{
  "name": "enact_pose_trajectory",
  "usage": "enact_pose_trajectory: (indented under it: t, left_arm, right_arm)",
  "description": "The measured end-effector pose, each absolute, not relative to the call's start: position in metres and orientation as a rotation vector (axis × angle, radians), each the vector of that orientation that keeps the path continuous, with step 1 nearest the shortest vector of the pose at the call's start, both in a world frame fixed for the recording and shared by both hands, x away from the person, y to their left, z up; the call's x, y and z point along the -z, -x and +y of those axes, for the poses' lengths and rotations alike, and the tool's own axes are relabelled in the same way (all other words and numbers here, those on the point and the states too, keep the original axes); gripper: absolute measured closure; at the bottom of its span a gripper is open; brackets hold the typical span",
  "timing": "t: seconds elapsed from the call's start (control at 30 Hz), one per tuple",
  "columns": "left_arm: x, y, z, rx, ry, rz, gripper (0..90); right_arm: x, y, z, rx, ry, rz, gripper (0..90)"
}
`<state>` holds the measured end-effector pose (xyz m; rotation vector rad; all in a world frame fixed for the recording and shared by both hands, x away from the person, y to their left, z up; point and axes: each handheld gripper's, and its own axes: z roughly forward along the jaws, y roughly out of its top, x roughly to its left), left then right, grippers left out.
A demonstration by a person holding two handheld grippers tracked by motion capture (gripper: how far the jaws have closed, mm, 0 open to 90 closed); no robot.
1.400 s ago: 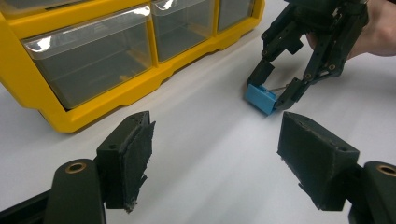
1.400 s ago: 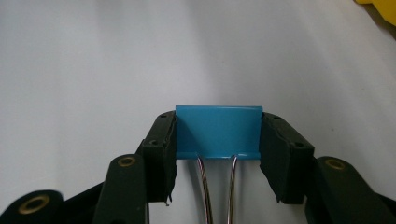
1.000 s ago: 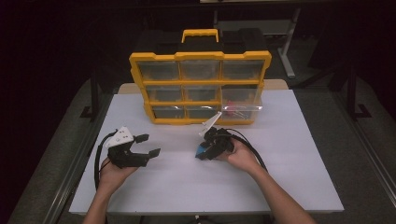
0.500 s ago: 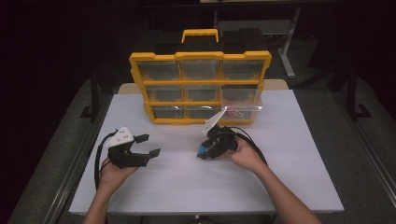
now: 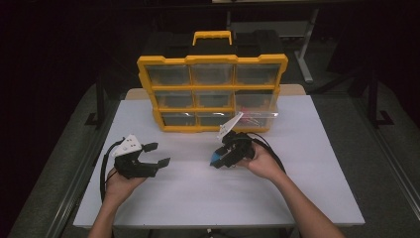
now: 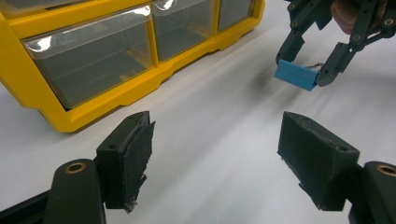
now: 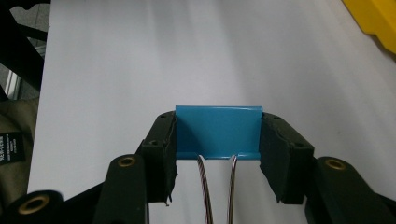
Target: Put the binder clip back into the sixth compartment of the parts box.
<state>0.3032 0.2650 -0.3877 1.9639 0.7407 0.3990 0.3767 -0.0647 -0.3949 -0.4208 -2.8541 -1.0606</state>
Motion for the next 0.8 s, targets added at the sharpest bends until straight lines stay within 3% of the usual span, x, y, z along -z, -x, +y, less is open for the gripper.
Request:
enact_pose_trajectory:
  t: [0.8]
  left_arm:
    - [0.387, -0.303, 0.266, -0.397, -1.944, 0.743, 26.0]
  right_arm:
    - [0.365, -0.376, -0.068, 1.079, 0.396, -2.847, 48.5]
